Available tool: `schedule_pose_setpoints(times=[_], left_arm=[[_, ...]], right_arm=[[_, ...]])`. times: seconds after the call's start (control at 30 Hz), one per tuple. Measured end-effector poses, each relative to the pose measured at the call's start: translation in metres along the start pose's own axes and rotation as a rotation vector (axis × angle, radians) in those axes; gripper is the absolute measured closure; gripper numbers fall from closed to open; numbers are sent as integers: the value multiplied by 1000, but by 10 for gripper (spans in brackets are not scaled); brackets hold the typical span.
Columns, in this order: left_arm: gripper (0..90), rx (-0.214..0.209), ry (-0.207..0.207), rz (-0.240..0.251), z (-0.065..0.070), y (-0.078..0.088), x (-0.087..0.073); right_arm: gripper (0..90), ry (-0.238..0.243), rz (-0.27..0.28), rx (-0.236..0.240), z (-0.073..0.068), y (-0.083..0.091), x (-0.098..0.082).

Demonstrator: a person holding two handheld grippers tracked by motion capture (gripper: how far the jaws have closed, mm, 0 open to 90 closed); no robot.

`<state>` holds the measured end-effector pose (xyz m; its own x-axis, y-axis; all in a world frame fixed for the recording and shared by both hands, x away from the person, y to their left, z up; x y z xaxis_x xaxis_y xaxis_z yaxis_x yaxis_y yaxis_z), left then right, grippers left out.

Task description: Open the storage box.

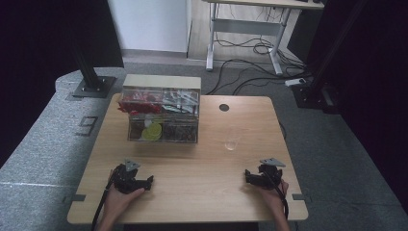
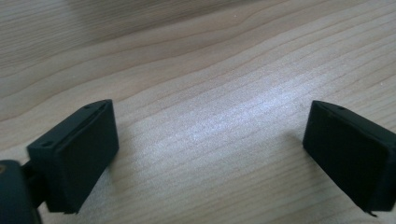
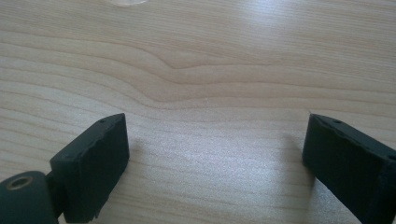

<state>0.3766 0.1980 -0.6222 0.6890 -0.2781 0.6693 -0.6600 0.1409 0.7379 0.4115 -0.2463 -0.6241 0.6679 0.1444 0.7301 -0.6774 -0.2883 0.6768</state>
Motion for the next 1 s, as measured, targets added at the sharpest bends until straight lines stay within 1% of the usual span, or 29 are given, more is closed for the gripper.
schedule_pose_setpoints(times=[0.1, 0.17, 0.2, 0.27, 0.33, 0.4, 0.47, 0.5, 0.53, 0.57, 0.6, 0.63, 0.7, 0.73, 0.77, 0.8, 0.83, 0.87, 0.9, 1.0], left_arm=[[53, 5, 5, 5, -1, 1, 0], [113, 4, 6, 15, -1, 2, 0], [113, 6, 7, 19, -1, 2, 1], [147, 4, 11, 24, -1, 3, 1], [154, 8, 13, 27, -2, 3, 0], [214, 27, 33, 37, -5, 6, -1], [257, 32, 39, 40, -5, 7, -1], [257, 37, 45, 42, -6, 7, -2], [306, 44, 58, 48, -8, 9, -2], [335, 44, 58, 48, -8, 9, -2], [335, 46, 65, 47, -8, 10, -3], [396, 50, 68, 43, -9, 11, -3], [411, 44, 65, 40, -9, 13, -4], [431, 42, 62, 38, -9, 14, -4], [475, 43, 62, 45, -9, 17, -3], [491, 43, 62, 45, -9, 17, -3], [491, 48, 61, 54, -10, 19, -2], [526, 64, 65, 85, -12, 25, 1], [541, 64, 65, 85, -12, 25, 1], [582, 86, 72, 137, -16, 37, 6]], right_arm=[[73, 0, 0, 0, 0, 0, 0], [73, 0, 0, 0, 0, 0, 0], [73, 0, 0, 0, 0, 0, 0], [80, 1, 0, 1, 0, 0, 0], [88, 3, 3, 2, -1, 1, 0], [96, 0, 5, 0, -2, 1, -1], [102, 0, 8, -4, -3, 2, -1], [102, 0, 8, -4, -3, 2, -1], [104, 0, 8, -2, -4, 3, -2], [104, 0, 8, -2, -4, 3, -2], [103, -1, 7, -1, -4, 3, -3], [103, -1, 8, -1, -4, 3, -3], [103, 0, 8, -1, -4, 3, -2], [103, -1, 7, -1, -4, 3, -3], [103, -1, 7, -2, -4, 3, -3], [103, -1, 7, -2, -4, 3, -3], [103, -1, 7, -1, -4, 3, -3], [104, -1, 8, -1, -4, 3, -3], [104, 0, 8, 0, -4, 3, -3], [103, 0, 8, 0, -4, 3, -3]])
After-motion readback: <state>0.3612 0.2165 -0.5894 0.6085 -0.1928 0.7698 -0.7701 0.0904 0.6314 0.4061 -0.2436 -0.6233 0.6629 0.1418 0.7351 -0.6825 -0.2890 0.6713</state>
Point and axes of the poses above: each handheld gripper's, and its own axes: y roughly backward along the jaws, x roughly out of its top, z roughly to its right, the point moved 10 cm from there along -y, roughly forward along the jaws, and after that the axes turned 7 degrees about x, right-handed, at the moved point
